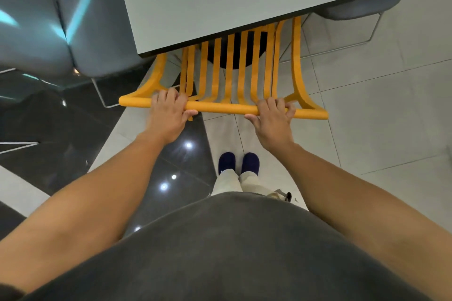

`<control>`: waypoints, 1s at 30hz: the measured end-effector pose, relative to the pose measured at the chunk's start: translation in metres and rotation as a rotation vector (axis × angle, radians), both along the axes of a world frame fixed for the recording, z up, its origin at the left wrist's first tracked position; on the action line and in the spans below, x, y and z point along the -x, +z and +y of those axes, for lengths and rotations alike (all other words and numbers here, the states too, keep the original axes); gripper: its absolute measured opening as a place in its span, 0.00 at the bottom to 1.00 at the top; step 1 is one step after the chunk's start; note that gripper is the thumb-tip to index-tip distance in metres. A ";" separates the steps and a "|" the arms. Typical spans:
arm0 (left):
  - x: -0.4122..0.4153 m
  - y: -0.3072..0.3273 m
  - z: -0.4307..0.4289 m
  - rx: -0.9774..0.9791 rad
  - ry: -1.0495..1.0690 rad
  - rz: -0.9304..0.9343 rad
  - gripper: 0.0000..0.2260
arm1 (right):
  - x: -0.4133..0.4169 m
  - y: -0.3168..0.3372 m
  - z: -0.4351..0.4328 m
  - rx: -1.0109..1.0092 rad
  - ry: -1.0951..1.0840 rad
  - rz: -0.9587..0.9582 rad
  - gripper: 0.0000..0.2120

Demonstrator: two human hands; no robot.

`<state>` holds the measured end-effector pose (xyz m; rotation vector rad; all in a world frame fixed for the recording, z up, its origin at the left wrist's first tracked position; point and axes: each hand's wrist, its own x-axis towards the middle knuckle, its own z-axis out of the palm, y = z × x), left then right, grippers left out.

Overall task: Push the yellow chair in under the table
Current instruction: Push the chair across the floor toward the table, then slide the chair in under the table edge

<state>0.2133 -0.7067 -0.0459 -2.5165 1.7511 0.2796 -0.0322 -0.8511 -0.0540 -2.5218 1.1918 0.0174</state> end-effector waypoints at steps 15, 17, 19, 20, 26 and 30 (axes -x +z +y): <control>0.145 0.000 -0.068 -0.014 0.193 -0.056 0.24 | 0.106 0.004 -0.119 0.005 0.143 -0.019 0.24; 0.167 0.000 -0.084 -0.022 0.236 -0.059 0.24 | 0.121 0.004 -0.141 -0.002 0.174 -0.017 0.24; 0.191 0.000 -0.100 -0.022 0.284 -0.055 0.24 | 0.135 0.005 -0.166 -0.015 0.212 -0.012 0.23; 0.203 -0.001 -0.109 -0.021 0.305 -0.051 0.24 | 0.143 0.007 -0.179 -0.020 0.233 -0.008 0.23; 0.236 -0.002 -0.141 0.006 0.354 -0.032 0.25 | 0.163 0.011 -0.222 -0.015 0.291 0.030 0.23; 0.221 -0.004 -0.129 0.059 0.288 -0.022 0.23 | 0.159 0.007 -0.209 -0.011 0.280 0.028 0.23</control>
